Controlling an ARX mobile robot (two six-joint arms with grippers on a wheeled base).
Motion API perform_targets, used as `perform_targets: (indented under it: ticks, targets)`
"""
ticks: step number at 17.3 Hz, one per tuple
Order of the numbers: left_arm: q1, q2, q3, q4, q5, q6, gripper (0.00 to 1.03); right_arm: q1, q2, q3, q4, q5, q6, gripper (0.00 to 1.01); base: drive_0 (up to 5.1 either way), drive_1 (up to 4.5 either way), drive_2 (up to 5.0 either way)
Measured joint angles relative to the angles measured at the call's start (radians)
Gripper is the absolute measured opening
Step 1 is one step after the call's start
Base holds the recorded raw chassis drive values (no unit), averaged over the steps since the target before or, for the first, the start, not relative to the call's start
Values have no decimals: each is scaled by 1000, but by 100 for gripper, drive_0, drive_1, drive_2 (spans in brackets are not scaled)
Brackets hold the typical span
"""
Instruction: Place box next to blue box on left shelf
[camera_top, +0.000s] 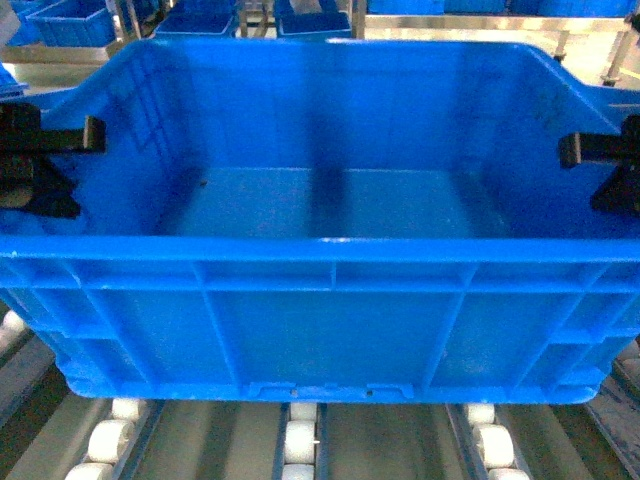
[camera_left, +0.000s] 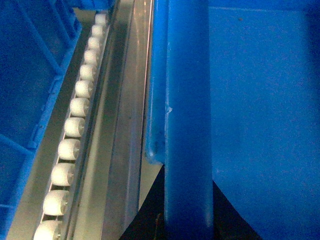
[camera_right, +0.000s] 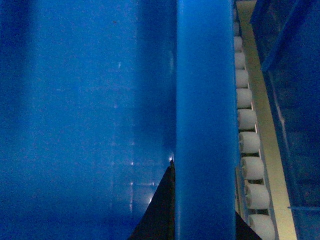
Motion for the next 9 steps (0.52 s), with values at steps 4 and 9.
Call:
perform_targets:
  ticks: [4,9]
  targets:
    - [14,13,2,23,-18,28,6,-6,19,-2,15,-41,14,6,0,0,0]
    - [66,58,4,-10,6,55,6,29,53,-2,-21,-76,48,6,0,0,0]
